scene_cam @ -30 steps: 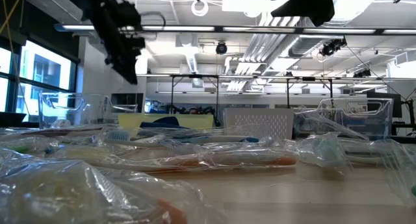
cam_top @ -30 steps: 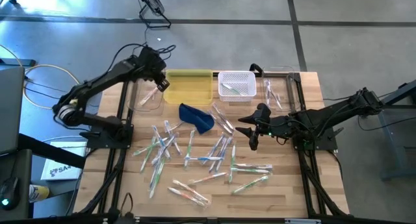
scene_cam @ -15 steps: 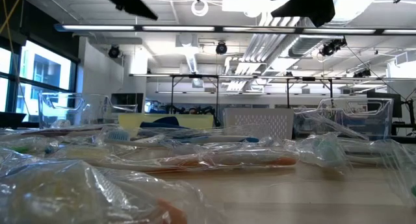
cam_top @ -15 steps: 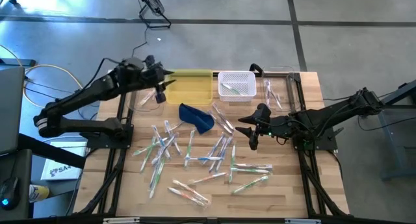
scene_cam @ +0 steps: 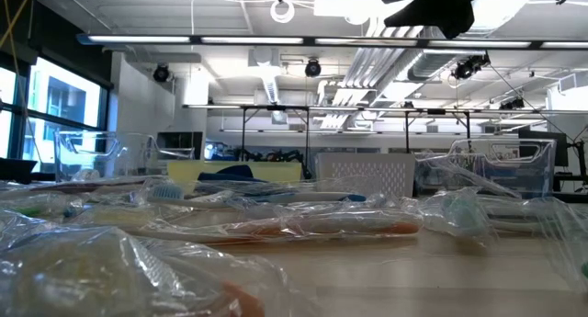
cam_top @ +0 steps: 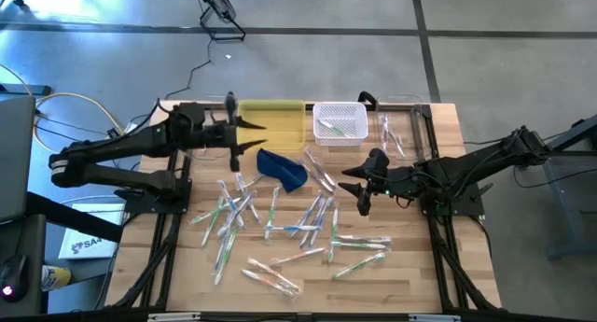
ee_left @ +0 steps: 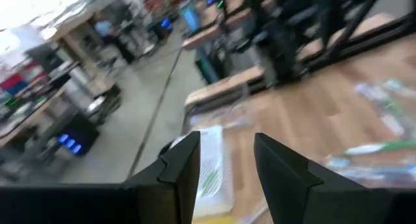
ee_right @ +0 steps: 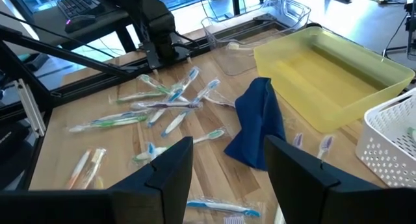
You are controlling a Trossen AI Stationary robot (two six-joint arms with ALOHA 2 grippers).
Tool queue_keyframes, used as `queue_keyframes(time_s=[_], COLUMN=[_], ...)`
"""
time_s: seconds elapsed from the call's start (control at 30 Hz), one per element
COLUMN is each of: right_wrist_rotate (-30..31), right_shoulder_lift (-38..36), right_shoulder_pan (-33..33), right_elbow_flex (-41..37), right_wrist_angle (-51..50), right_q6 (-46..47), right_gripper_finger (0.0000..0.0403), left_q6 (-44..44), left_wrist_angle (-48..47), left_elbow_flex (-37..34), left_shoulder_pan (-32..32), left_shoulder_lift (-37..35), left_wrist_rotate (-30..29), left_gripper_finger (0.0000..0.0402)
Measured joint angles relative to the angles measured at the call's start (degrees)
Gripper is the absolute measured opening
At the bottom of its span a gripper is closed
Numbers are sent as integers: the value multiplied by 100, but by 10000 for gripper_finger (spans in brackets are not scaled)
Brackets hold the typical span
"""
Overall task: Pick & Place Toothbrushes
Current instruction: Put the violet toothbrush into the right transparent bin
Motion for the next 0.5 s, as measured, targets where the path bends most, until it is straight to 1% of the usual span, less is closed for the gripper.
queue_keyframes(time_s=[0.07, 0.17, 0.3, 0.4, 0.5], right_wrist_rotate=[-4, 1, 0, -1, -9], right_shoulder_lift=[0, 32, 125, 262, 410], right_shoulder_pan=[-16, -79, -173, -238, -307], right_elbow_flex=[0, 2, 2, 2, 2], right_wrist_angle=[-26, -22, -22, -16, 3], right_q6=[-14, -25, -175, -298, -301], right_gripper_finger=[183, 183, 183, 183, 183], left_q6=[-1, 295, 382, 611, 793], left_wrist_angle=[22, 38, 57, -2, -30], left_elbow_flex=[3, 1, 1, 3, 1], left_shoulder_pan=[-135, -386, -659, -836, -917], left_shoulder_lift=[-47, -72, -253, -486, -784], left_wrist_rotate=[169, 269, 241, 201, -10], left_gripper_finger=[139, 139, 139, 139, 139])
